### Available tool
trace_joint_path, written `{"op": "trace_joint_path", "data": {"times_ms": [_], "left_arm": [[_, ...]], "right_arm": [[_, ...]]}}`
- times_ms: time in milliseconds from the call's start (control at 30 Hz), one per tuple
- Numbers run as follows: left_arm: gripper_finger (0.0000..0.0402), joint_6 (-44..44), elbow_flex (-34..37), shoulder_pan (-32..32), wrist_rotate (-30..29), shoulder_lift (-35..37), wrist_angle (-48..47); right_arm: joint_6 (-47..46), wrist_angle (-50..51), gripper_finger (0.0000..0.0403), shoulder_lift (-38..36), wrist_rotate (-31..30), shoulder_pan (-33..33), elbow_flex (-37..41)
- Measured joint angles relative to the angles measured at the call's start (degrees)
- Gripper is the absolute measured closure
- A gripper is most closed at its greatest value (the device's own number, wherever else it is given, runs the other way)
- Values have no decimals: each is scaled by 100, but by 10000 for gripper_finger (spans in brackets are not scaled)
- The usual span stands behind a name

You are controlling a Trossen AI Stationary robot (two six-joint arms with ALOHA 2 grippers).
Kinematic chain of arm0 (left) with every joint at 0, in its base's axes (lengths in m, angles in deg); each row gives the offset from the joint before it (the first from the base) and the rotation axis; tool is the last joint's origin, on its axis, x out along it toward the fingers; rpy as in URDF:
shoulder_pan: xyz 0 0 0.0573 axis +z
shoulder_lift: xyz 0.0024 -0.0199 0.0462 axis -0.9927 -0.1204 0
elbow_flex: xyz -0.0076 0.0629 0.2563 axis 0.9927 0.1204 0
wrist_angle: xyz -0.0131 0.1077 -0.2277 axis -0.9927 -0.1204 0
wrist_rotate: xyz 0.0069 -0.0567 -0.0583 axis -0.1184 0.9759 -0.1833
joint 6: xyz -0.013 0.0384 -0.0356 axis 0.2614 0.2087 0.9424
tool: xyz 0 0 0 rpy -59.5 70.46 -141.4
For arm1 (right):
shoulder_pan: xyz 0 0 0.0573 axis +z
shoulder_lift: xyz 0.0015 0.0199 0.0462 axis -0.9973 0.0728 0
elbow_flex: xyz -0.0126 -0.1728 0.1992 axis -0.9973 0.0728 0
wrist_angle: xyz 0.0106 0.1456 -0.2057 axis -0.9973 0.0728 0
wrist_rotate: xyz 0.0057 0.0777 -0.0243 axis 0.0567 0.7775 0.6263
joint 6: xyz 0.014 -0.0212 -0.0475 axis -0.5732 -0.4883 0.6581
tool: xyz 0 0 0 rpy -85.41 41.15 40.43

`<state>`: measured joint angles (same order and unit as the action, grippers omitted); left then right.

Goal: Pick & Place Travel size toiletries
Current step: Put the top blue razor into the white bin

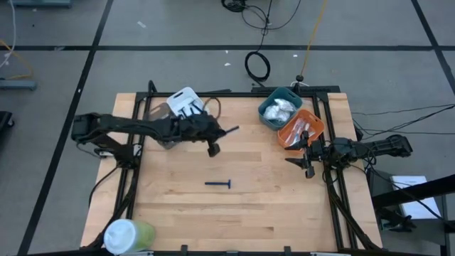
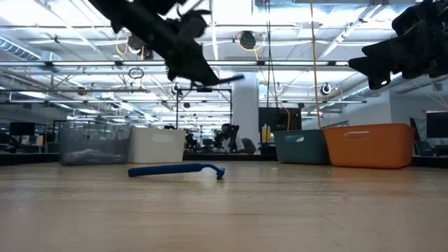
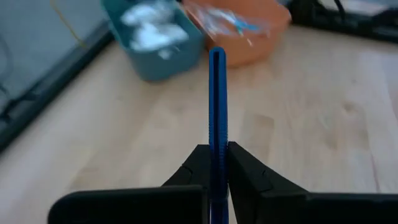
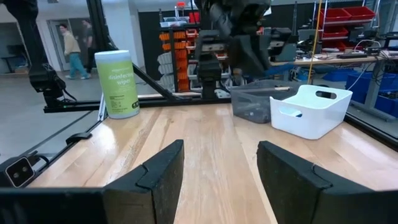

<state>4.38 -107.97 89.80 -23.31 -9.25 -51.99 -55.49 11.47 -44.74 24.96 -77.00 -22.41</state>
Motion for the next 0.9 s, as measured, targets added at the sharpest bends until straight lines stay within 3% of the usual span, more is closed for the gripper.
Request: {"op": "trace_joint_path", "data": {"times_ms": [233,467,667,900], "left_arm": [[387,37,516,361,-543,781,-40],[378,844,1455,976,-1075,1384,445],[373,1935,2264,1560,-1927,1545,907],[372,2516,2565,1981,-2030,1545,1033]], "right_arm": [[-2,6,211,2,4,2,0],[0,4,211,4,2,1,1],[0,0,211,2,2,0,0],[0,0,211,2,2,1,0]]}}
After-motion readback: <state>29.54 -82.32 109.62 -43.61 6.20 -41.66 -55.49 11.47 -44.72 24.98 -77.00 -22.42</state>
